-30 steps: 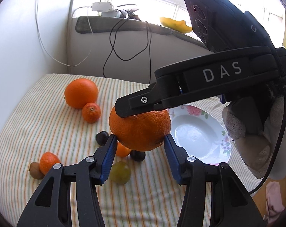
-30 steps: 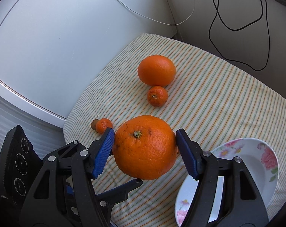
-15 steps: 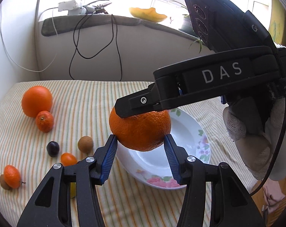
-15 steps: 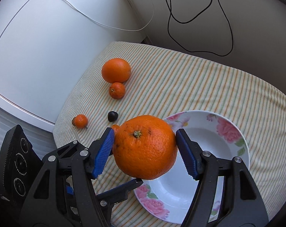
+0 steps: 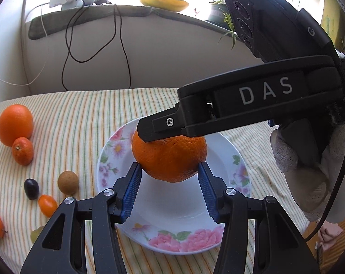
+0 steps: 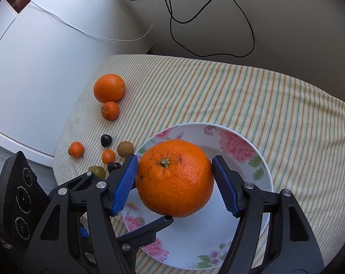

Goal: Organize fruits
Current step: 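Lower the orange onto the plate and open the left tool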

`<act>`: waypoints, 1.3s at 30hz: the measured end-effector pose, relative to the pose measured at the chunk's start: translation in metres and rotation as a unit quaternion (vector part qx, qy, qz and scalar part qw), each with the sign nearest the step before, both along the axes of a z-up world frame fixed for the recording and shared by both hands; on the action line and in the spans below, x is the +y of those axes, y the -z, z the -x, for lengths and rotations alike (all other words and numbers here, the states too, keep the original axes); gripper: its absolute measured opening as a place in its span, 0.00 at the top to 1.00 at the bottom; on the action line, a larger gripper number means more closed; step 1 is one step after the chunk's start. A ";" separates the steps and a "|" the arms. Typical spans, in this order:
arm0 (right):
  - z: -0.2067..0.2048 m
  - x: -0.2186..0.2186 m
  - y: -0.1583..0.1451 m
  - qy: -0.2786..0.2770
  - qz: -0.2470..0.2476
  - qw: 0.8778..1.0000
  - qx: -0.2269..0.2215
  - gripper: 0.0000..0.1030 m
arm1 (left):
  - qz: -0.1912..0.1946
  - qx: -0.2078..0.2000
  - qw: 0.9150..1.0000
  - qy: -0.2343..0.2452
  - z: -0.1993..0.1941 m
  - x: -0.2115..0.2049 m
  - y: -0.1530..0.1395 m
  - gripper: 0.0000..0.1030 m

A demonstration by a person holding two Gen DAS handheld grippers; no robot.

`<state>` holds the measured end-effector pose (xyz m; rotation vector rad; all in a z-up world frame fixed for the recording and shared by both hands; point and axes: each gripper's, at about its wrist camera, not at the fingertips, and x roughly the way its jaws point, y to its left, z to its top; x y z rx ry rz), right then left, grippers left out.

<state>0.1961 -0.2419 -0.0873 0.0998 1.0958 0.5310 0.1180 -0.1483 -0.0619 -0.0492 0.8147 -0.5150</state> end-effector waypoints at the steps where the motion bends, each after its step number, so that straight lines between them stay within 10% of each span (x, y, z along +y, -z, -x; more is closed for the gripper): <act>1: -0.001 -0.003 0.001 0.003 0.002 1.000 0.000 0.32 | -0.002 0.001 1.000 0.002 -0.001 -0.002 0.001 0.51; 20: -0.006 -0.009 0.012 0.023 0.005 1.000 0.005 0.31 | -0.026 -0.012 1.000 0.005 0.002 -0.012 -0.001 0.51; 39: 0.049 -0.011 -0.021 0.052 0.009 0.993 -0.102 0.25 | -0.022 -0.043 0.999 -0.023 0.054 0.037 -0.018 0.51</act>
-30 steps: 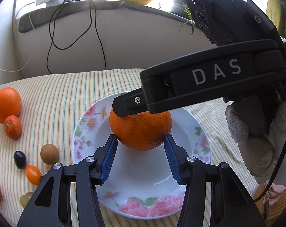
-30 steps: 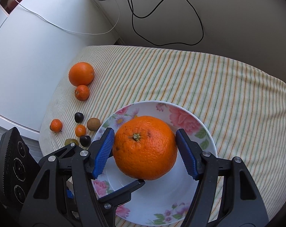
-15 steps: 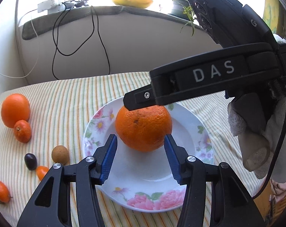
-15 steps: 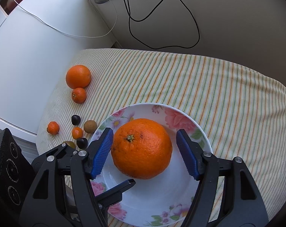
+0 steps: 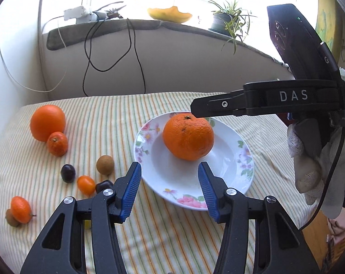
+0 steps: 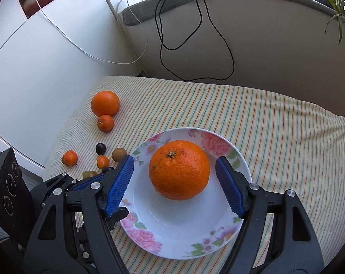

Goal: Organize fruits
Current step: 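Lower the orange onto the plate and open the left tool, then grasp the green fruit with the right tool while the left tool grasps the kiwi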

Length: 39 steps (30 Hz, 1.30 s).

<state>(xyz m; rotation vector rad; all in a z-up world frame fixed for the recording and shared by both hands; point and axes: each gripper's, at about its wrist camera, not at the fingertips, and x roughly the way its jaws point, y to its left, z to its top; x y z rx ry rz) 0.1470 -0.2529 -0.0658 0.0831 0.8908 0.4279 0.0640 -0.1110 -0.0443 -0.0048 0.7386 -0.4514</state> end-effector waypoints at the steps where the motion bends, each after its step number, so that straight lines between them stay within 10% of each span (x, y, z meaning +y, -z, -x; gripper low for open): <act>1: 0.005 0.001 -0.001 -0.001 -0.003 1.000 -0.007 0.25 | 0.000 -0.004 1.000 -0.004 0.002 0.004 -0.002 0.51; 13: 0.073 0.046 -0.015 -0.046 0.003 0.994 -0.095 0.17 | 0.003 -0.013 0.996 -0.089 0.039 0.078 0.000 0.51; 24: 0.098 0.111 0.008 -0.114 0.004 0.990 -0.084 0.17 | 0.017 0.007 0.985 -0.172 0.050 0.154 0.017 0.51; 39: 0.078 0.166 0.053 -0.121 0.048 0.991 -0.025 0.51 | 0.030 0.039 0.976 -0.212 0.023 0.211 0.048 0.60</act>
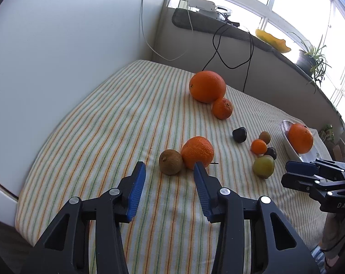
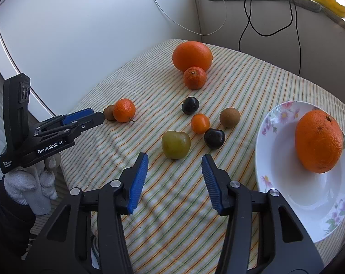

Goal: Organize fruits
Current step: 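Grasp the green fruit with the right tool while the left tool grasps the kiwi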

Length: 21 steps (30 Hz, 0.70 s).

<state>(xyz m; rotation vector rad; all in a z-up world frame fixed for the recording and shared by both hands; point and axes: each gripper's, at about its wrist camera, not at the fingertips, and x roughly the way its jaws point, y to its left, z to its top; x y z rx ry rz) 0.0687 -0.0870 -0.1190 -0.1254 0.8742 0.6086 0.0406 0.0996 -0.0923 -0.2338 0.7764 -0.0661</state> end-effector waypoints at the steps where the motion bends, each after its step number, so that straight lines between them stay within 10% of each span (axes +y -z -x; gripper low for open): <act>1: -0.001 0.002 0.001 0.001 0.002 1.000 0.001 0.51 | 0.003 0.002 1.000 0.001 -0.002 0.001 0.002 0.60; 21: -0.028 0.015 0.022 0.009 0.012 1.000 0.020 0.52 | 0.025 0.012 0.999 0.016 -0.012 0.003 0.009 0.62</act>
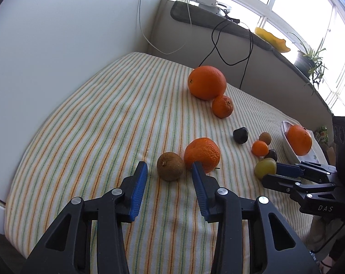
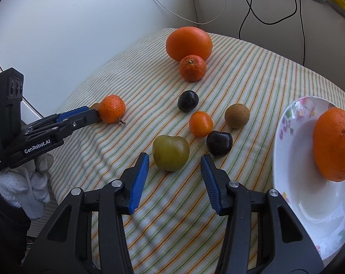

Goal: Organize fruits
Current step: 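Grasp the green fruit with the right tool while the left tool grasps the kiwi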

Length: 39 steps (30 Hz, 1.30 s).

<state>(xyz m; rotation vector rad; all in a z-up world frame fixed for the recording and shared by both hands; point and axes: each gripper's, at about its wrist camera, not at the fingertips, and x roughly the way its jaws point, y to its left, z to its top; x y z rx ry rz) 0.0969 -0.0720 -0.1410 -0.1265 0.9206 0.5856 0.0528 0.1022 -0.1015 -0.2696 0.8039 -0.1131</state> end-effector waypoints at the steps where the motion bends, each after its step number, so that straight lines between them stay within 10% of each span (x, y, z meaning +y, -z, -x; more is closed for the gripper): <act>1: -0.001 0.001 0.000 0.000 0.001 1.000 -0.001 0.52 | 0.001 0.000 1.000 0.001 -0.001 0.000 0.000 0.63; 9: -0.003 0.007 0.001 -0.004 0.016 1.000 -0.008 0.62 | 0.016 0.005 1.000 0.009 -0.001 0.003 0.002 0.78; 39: 0.023 -0.022 -0.027 -0.008 -0.028 0.999 -0.030 0.70 | 0.035 -0.037 0.998 0.033 0.022 -0.019 -0.032 0.78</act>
